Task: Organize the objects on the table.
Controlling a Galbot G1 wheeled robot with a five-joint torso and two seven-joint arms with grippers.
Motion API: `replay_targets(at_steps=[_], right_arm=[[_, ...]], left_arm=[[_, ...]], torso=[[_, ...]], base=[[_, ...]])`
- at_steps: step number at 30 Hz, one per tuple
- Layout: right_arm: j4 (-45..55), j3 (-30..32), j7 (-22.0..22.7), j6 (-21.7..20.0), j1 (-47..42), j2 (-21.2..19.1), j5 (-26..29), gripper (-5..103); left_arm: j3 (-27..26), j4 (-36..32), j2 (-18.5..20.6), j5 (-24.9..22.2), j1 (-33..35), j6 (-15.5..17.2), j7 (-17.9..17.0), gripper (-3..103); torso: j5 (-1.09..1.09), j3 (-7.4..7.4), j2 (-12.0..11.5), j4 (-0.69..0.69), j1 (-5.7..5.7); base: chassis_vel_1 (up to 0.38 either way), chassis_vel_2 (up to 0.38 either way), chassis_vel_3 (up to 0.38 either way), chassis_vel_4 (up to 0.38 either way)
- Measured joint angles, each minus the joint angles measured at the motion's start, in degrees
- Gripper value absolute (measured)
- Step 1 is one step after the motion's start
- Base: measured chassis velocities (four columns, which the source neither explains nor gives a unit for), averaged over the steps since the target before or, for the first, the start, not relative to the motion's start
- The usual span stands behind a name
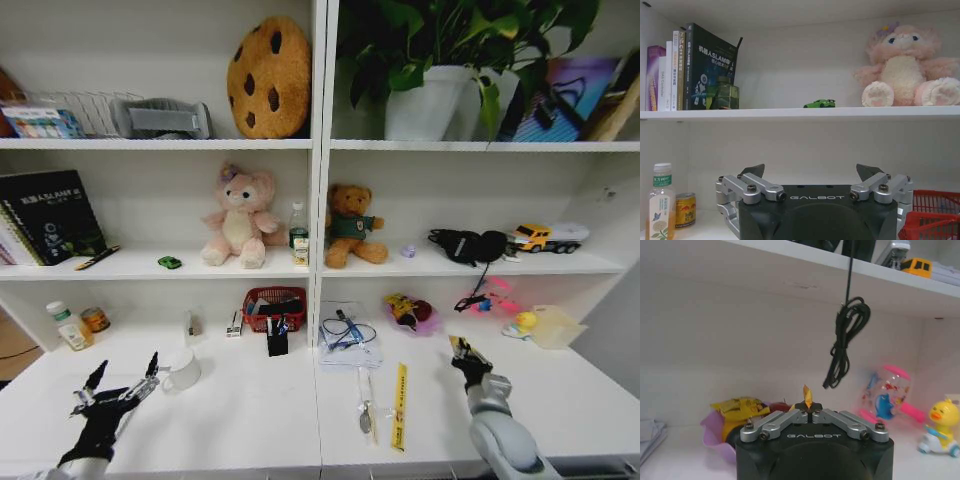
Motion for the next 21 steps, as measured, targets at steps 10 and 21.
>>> replay_targets(at_steps=[10, 21], right_arm=[[-17.52, -12.89, -2.92, 0.52, 22.09, -3.35, 3.22, 0], [-26.24, -19.5, -2.98, 2.05, 30.88, -1.79, 3.9, 21]], left_arm=[[0.0, 0.0, 0.0, 0.0, 0.0, 0.01, 0.02, 100], [0.0, 0.0, 0.0, 0.0, 0.0, 0.0, 0.01, 100]], torso=[[-0.01, 0.01, 0.0, -0.01, 0.01], [-0.01, 0.0, 0.0, 0.0, 0.01]], base=[[0.0, 0.0, 0.0, 0.0], [0.0, 0.0, 0.0, 0.0]])
